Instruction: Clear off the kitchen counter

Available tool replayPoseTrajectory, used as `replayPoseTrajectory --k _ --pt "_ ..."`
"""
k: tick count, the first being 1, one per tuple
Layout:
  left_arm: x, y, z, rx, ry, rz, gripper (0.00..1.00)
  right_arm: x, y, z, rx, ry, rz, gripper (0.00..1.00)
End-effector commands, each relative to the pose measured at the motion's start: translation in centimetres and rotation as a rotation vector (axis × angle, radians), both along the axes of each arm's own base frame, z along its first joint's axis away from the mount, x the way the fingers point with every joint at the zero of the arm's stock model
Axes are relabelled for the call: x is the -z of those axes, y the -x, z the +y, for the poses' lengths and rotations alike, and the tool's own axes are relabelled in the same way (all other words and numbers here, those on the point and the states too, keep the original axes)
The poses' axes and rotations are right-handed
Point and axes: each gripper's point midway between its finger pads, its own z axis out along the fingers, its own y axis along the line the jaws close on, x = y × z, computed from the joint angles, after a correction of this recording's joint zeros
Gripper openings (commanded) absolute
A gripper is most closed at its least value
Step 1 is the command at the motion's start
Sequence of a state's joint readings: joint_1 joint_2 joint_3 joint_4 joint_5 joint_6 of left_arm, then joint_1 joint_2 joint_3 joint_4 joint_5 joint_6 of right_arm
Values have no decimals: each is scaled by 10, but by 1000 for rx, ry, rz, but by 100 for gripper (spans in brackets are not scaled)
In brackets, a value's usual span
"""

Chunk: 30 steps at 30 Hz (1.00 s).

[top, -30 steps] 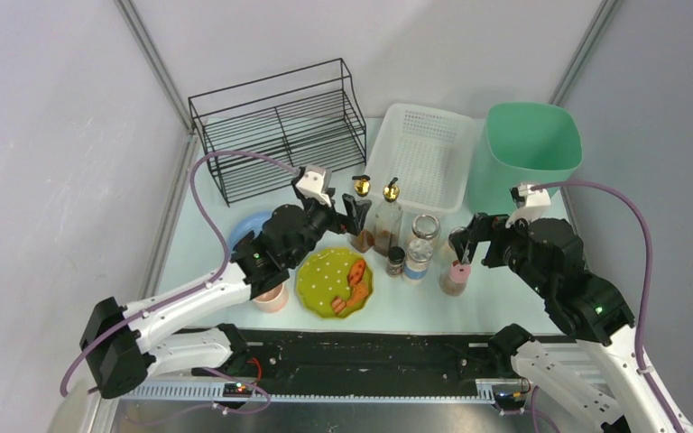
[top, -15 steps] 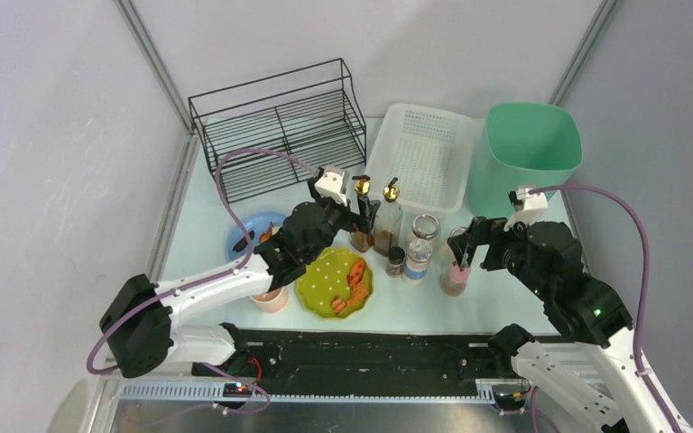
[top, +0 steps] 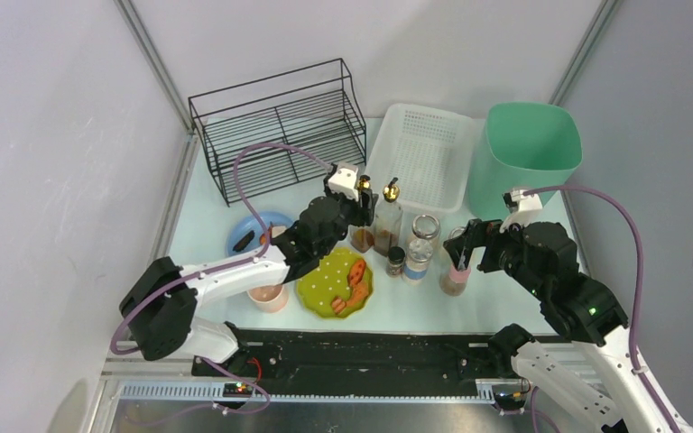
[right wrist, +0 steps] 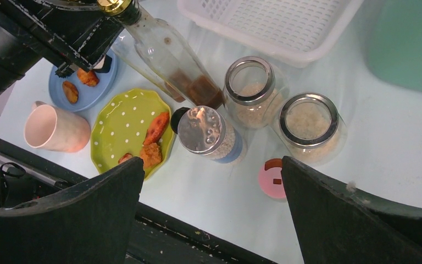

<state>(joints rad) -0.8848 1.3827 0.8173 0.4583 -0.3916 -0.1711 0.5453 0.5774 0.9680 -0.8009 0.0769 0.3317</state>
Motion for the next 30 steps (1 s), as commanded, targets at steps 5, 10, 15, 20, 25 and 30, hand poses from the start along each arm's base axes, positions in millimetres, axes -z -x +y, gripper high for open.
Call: replayPoseTrajectory --k 5,10,15,20,25,30 --pt "-27 -26 8 -76 77 -53 37 -5 -2 3 -15 -12 -29 100" --pt "-31 -33 24 -124 90 -59 1 -3 -2 5 -24 -12 -20 100" --pt "-58 -31 40 -146 95 -114 0 -4 -2 6 -28 -16 -22 100" --pt "-102 -29 65 -231 62 -164 0 -5 -2 6 -24 -23 -23 100" --pt "-147 -25 97 -348 26 -209 0 -6 -1 7 -24 -34 -22 100" --pt "-209 -22 127 -437 37 -286 0 -9 -1 9 -26 -52 -26 100"
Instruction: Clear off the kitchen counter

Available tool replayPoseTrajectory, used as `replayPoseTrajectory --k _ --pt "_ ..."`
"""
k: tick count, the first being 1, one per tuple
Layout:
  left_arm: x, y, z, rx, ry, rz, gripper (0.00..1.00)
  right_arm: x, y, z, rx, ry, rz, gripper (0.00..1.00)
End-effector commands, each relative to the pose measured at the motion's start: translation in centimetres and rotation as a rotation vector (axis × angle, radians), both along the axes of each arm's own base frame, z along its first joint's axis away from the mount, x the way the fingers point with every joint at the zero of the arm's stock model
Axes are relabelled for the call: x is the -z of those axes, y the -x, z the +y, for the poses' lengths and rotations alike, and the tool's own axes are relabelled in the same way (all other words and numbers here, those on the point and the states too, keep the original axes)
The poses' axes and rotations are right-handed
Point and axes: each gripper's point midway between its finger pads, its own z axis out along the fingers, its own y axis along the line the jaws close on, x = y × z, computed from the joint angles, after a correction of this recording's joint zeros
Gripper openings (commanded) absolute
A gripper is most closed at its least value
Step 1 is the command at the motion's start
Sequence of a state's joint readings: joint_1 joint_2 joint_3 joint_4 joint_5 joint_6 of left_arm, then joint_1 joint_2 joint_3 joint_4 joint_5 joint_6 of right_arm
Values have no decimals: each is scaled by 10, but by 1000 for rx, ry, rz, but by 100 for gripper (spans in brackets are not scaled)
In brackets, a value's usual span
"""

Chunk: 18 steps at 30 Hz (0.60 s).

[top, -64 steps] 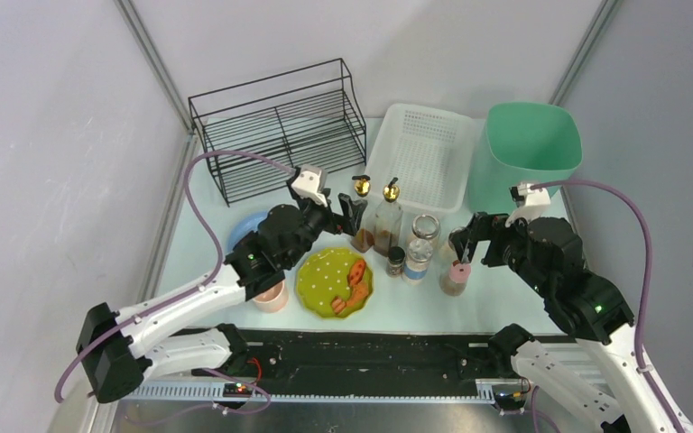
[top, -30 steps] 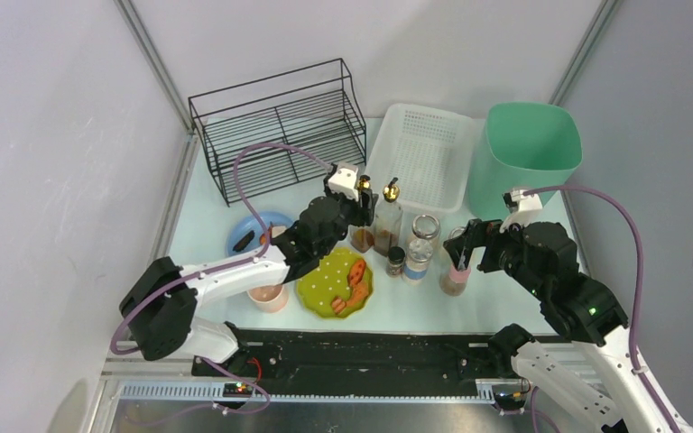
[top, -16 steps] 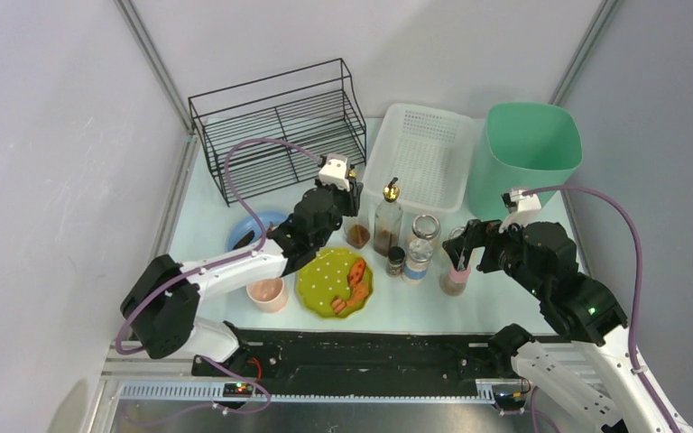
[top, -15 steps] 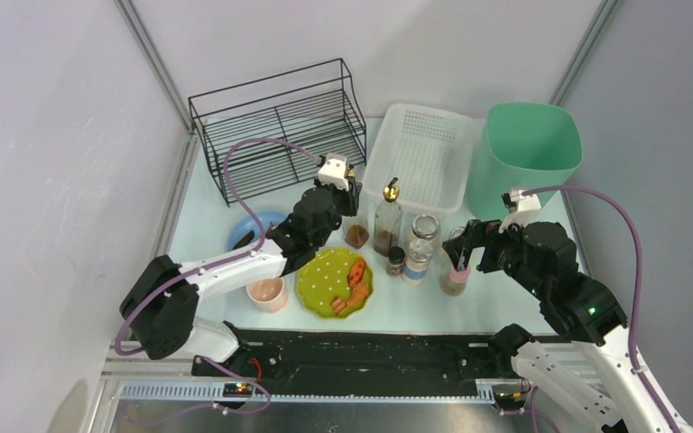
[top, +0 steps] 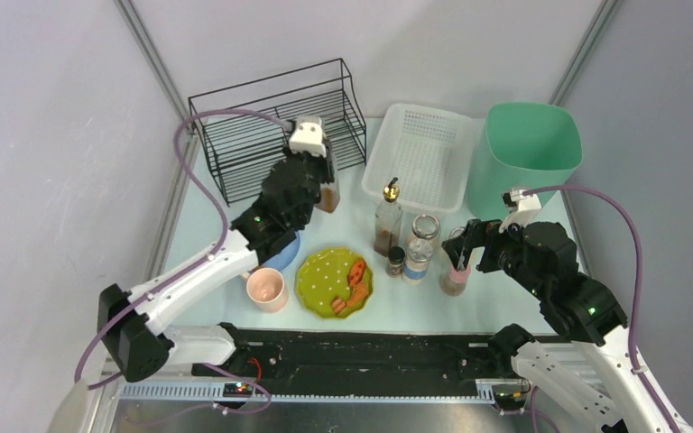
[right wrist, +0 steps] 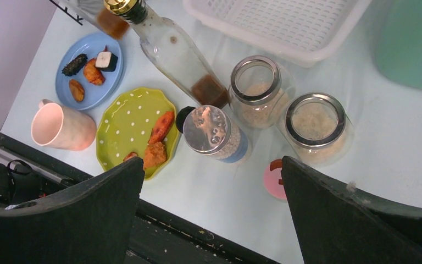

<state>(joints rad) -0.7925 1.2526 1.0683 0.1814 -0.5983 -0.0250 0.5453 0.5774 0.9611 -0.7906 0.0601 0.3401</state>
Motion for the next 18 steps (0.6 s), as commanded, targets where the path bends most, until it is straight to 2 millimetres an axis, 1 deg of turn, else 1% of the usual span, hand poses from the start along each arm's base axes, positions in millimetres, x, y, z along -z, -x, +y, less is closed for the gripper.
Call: replayPoseTrajectory --k 1,2,3,4,5,6,7,8,9,10,11,12,13,14,15,16,17,18 --pt "-106 6 52 -153 79 -185 0 -10 -1 6 -18 -44 -31 100" --pt "-123 6 56 -163 97 -208 0 -11 -1 7 -21 -49 -32 100" --pt "-129 3 62 -184 95 -215 0 -12 0 8 -27 -56 -36 100" --pt "-145 2 66 -197 115 -236 0 -13 1 9 -29 -64 -36 100" --pt "-151 -1 73 -217 115 -244 0 -15 2 8 -30 -69 -41 100" --pt "-167 -4 75 -229 129 -265 0 -15 3 8 -31 -71 -42 100" --pt "-172 -7 81 -254 119 -272 0 -16 4 8 -31 -74 -47 100" --pt "-185 -11 83 -268 127 -289 0 -16 4 7 -29 -74 -48 100" --pt "-191 -14 89 -288 120 -297 0 -18 6 6 -29 -77 -53 100" --pt "-201 -19 89 -297 129 -311 0 -17 6 6 -30 -77 -52 100" --pt "-199 -30 90 -312 115 -302 0 -17 7 6 -31 -75 -51 100" --pt "-212 -30 94 -315 129 -319 0 -17 7 6 -33 -77 -49 100" --pt "-210 -40 96 -332 117 -313 0 -16 8 6 -32 -78 -46 100" --pt "-220 -41 99 -337 126 -326 0 -15 8 6 -33 -77 -43 100" --pt "-226 -49 105 -357 129 -333 0 -16 9 9 -47 -85 -37 100" --pt "-226 -53 107 -361 120 -324 0 -16 12 13 -71 -94 -33 100" --pt "-231 -61 113 -379 134 -330 0 -17 13 15 -81 -103 -32 99" --pt "-225 -73 116 -387 124 -310 0 -18 15 17 -94 -116 -28 97"
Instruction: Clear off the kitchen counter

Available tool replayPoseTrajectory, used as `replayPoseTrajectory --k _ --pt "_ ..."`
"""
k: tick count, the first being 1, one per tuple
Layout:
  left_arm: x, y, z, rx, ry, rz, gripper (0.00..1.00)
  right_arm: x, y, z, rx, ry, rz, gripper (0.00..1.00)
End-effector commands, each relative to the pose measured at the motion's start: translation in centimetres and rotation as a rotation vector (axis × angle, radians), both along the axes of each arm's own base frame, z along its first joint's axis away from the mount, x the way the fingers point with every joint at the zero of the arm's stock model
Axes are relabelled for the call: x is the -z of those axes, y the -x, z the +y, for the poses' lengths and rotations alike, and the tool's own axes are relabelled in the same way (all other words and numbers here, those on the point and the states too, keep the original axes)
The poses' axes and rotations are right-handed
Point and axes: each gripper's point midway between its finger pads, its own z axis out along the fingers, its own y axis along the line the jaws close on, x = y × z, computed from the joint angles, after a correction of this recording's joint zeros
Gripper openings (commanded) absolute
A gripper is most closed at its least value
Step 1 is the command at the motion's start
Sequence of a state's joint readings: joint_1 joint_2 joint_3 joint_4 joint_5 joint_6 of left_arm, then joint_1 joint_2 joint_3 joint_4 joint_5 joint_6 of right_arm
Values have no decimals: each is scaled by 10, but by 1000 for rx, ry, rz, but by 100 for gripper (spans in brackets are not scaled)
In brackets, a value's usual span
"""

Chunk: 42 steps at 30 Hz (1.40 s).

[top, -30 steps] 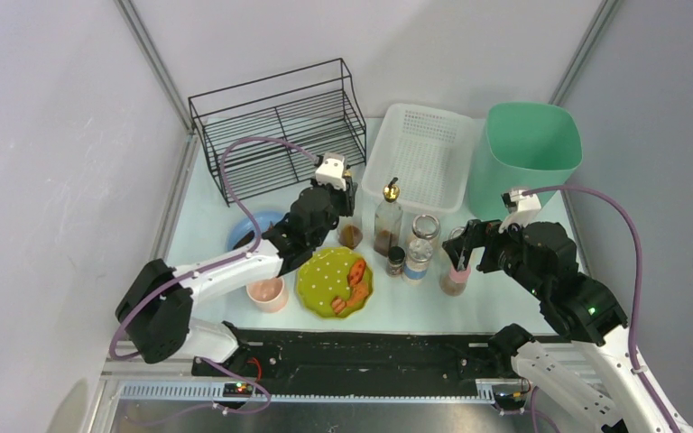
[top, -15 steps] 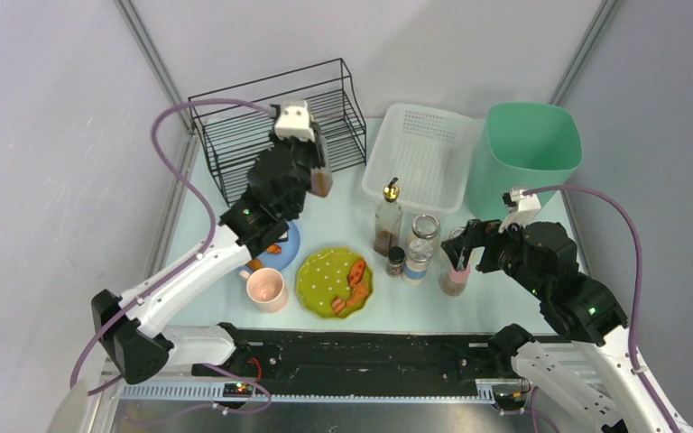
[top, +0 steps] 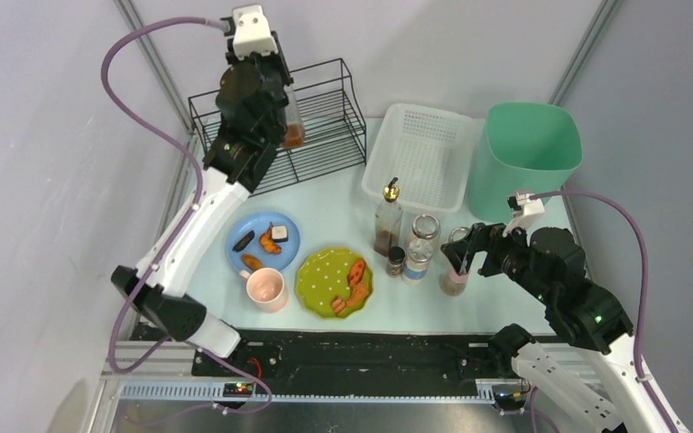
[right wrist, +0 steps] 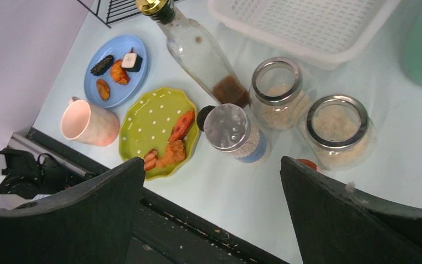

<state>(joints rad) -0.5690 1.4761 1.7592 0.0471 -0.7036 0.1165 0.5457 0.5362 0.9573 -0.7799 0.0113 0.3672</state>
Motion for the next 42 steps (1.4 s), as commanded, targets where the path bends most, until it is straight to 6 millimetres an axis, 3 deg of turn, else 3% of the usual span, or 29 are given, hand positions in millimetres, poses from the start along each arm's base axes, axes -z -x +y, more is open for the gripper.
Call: replayPoseTrajectory --k 1,2,3,6,10,16,27,35,42 --pt "-43 -13 27 -44 54 -84 0 -11 7 15 -74 -63 -13 97" --pt "-33 -26 29 -51 49 -54 0 -12 8 16 -79 -71 -15 97" --pt "-40 -27 32 -45 53 -56 0 -14 9 17 -86 -78 -20 96" --pt "-34 -50 41 -68 58 -36 0 -17 10 20 -98 -91 -29 96" --pt "-45 -66 50 -77 61 -63 0 -18 12 27 -135 -91 -27 96" --pt "-41 -91 75 -119 96 -77 0 -10 16 45 -204 -99 -11 95" --pt "-35 -120 123 -198 162 -123 0 -19 23 62 -273 -133 -46 94" --pt "-22 -144 140 -226 184 -139 0 -16 23 67 -284 -124 -43 94" --pt "-32 -151 151 -241 205 -205 0 -14 19 66 -263 -115 -41 94"
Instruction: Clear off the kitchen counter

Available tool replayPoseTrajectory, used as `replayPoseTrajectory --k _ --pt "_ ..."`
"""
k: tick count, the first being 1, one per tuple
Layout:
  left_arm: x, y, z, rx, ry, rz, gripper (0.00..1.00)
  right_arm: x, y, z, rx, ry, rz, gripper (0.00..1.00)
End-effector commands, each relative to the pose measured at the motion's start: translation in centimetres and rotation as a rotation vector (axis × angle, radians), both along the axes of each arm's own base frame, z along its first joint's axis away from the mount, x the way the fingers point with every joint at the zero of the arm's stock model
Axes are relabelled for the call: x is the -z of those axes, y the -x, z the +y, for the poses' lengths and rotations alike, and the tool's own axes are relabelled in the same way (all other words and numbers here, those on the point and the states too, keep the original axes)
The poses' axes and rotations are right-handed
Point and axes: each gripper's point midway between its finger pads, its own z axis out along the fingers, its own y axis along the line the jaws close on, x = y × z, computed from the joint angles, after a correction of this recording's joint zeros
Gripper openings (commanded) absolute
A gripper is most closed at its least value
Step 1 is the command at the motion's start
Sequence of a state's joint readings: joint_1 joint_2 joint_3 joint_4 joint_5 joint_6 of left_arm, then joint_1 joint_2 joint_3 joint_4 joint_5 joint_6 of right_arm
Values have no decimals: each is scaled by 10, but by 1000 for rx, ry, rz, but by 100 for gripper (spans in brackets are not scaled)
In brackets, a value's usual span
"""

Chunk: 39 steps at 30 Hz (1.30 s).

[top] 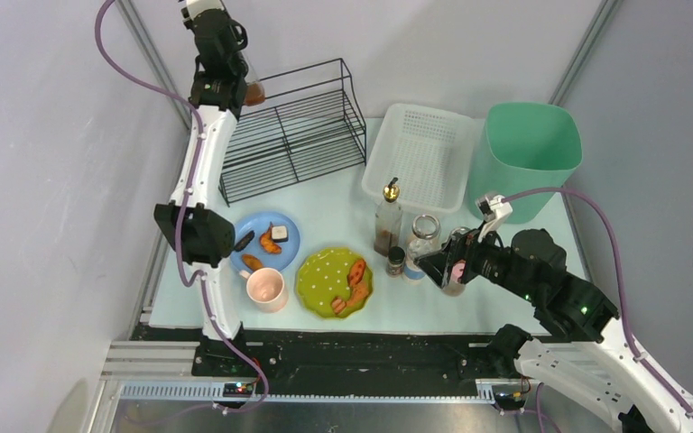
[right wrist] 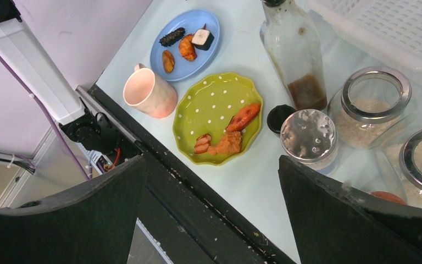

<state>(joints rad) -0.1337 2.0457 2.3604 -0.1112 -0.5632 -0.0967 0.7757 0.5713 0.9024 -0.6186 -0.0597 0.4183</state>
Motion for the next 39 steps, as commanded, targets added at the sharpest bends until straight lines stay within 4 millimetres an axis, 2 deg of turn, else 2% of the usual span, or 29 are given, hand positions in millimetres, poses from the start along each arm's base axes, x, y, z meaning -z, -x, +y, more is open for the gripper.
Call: replayPoseTrajectory --k 1,12,24,39 --pt "-78 22 12 -5 54 -266 0 -7 -7 2 21 -20 -26 94" --pt "-63 12 26 -43 37 -241 0 -2 -10 3 31 -5 -21 94" --pt "-26 -6 26 -58 -3 -147 0 4 -10 1 45 -4 -8 94" --pt "14 -35 -12 11 -95 -51 0 15 -10 1 48 4 13 94"
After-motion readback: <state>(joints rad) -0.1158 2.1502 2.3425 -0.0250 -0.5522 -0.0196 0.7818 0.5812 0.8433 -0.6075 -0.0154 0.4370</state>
